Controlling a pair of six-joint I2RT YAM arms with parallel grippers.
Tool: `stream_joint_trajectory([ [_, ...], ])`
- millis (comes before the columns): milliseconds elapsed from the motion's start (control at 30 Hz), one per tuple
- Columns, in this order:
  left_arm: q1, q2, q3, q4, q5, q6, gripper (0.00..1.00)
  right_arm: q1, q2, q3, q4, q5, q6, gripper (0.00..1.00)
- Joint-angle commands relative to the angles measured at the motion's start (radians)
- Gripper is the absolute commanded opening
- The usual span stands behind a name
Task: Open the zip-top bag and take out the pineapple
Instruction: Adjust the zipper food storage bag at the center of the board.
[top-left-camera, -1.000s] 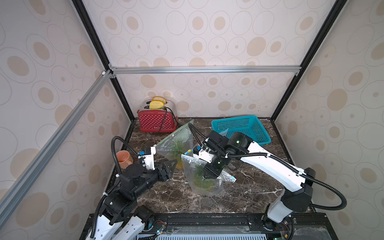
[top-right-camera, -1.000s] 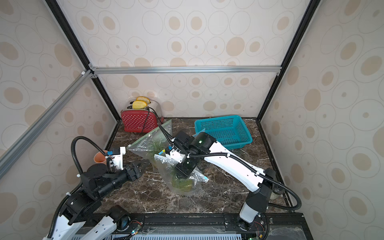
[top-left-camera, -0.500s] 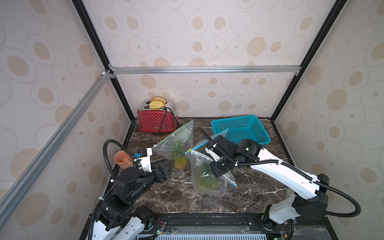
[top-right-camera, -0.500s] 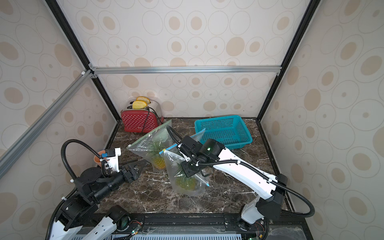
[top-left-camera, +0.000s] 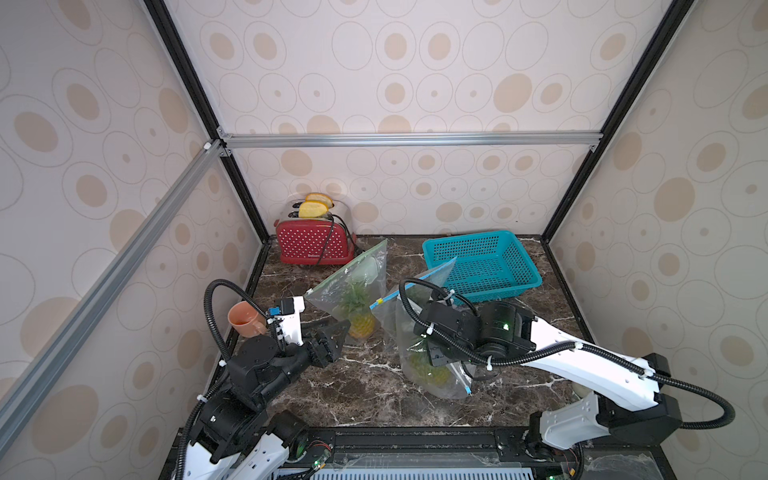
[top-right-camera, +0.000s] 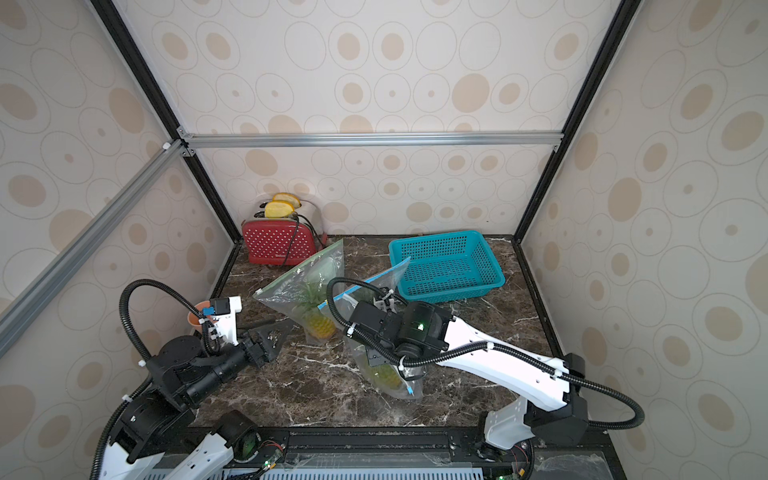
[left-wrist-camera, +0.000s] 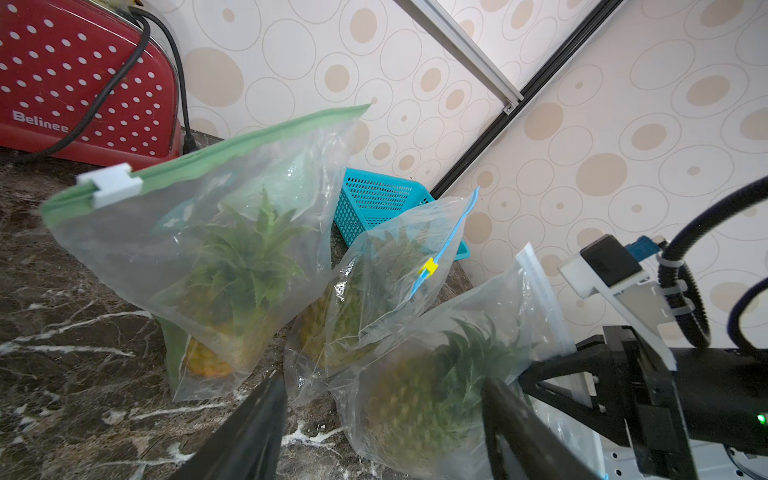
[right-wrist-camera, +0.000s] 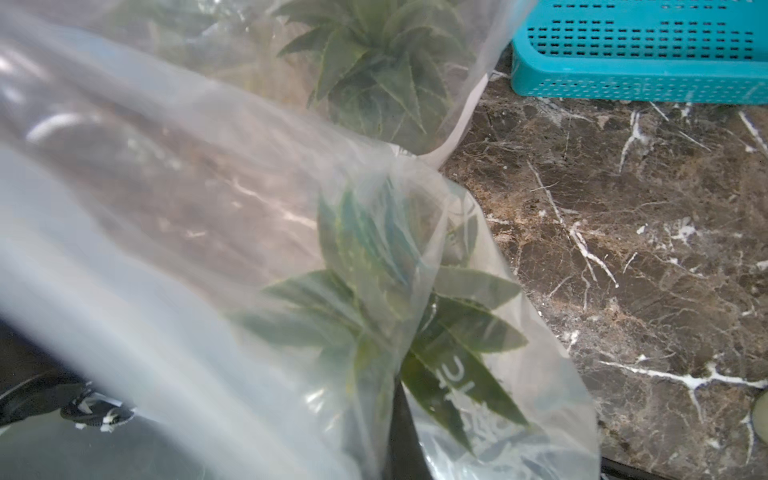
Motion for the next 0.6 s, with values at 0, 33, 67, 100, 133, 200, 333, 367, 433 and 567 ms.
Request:
stream_joint_trajectory([
  [0, 0.005, -0.011, -0.003, 0.02, 0.013, 0.02, 0.77, 0.037, -0.093, -0.043, 0.009, 0.176, 0.182, 0.0],
  [33, 0.005, -0.013, -0.007, 0.024, 0.016, 0.016, 0.77, 0.044, -0.109, -0.082, 0.032, 0.189, 0.203, 0.0],
  [67, 0.006, -0.015, -0.011, 0.03, 0.019, 0.015, 0.78, 0.048, -0.126, -0.134, 0.07, 0.188, 0.223, 0.0],
  [100, 0.005, -0.015, -0.018, 0.035, 0.023, 0.009, 0.79, 0.049, -0.14, -0.193, 0.127, 0.174, 0.231, 0.0],
  [133, 0.005, -0.015, -0.024, 0.039, 0.025, 0.007, 0.79, 0.05, -0.143, -0.239, 0.175, 0.149, 0.228, 0.0],
  [200, 0.005, -0.008, -0.038, 0.046, 0.039, 0.001, 0.83, 0.049, -0.134, -0.296, 0.239, 0.105, 0.224, 0.03],
  [333, 0.006, 0.034, -0.047, 0.071, 0.094, -0.016, 0.87, 0.051, -0.109, -0.263, 0.235, 0.08, 0.165, 0.26],
  [367, 0.005, 0.051, -0.041, 0.078, 0.113, -0.018, 0.88, 0.052, -0.108, -0.239, 0.219, 0.086, 0.148, 0.31],
  [433, 0.005, 0.086, -0.024, 0.086, 0.142, -0.02, 0.9, 0.056, -0.112, -0.19, 0.187, 0.095, 0.115, 0.4],
  [567, 0.004, 0.149, 0.027, 0.094, 0.2, -0.047, 0.91, 0.075, -0.13, -0.057, 0.06, 0.118, 0.053, 0.52],
])
